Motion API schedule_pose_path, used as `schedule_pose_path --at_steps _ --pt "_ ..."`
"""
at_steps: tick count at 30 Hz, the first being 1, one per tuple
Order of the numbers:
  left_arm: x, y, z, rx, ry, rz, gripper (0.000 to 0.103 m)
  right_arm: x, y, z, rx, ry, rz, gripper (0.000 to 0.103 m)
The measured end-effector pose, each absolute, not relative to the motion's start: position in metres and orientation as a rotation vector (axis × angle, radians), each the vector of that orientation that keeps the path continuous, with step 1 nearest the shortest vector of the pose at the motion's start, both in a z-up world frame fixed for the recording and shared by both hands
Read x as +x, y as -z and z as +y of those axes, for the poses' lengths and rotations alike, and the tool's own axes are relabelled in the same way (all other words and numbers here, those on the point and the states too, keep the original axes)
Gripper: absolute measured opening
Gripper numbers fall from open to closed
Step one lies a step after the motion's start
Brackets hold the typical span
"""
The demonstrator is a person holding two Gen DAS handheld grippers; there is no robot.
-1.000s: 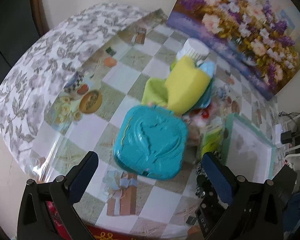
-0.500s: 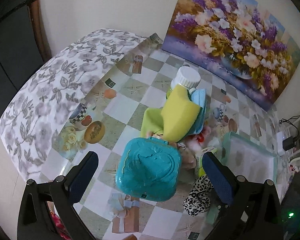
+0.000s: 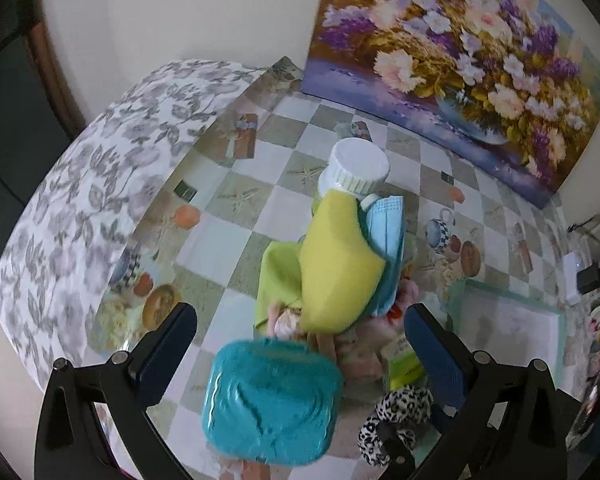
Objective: Organize soft objects
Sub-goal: 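Lift the scrunchie with the right gripper while the left gripper grasps the yellow sponge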
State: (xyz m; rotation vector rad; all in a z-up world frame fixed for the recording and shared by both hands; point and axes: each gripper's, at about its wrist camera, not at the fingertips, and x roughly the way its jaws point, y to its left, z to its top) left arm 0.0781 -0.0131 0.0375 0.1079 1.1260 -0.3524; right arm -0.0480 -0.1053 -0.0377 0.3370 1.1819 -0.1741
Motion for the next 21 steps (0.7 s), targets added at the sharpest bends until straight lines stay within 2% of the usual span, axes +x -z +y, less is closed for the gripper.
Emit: schedule_pose_path --at_steps 4,6,12,14,17,18,21 --pt "0.08 -0.034 -0.03 0.162 0.395 1.114 0.102 -0.04 0.04 -0.104 0.329 0.17 1.182 0.059" --pt "0.082 -0.033 -0.035 0.182 0.393 1.098 0.098 -0.036 0.041 -0.104 0.322 0.161 1.183 0.061" --pt "0.09 -0.022 -0.034 0.177 0.38 1.12 0.067 -0.031 0.052 -0.097 0.298 0.135 1.225 0.067" --pt "0.091 -0.018 -0.033 0.173 0.377 1.126 0.049 -0.03 0.057 -0.095 0.291 0.136 1.245 0.068" --pt "0.095 -0.015 -0.027 0.14 0.379 1.148 0.033 -0.027 0.059 -0.092 0.264 0.135 1.252 0.07" --pt "0.096 -0.014 -0.025 0.127 0.379 1.152 0.029 -0.026 0.06 -0.091 0.261 0.136 1.253 0.071" --pt "0.096 -0.015 -0.021 0.117 0.372 1.147 0.029 -0.024 0.062 -0.089 0.244 0.141 1.252 0.071"
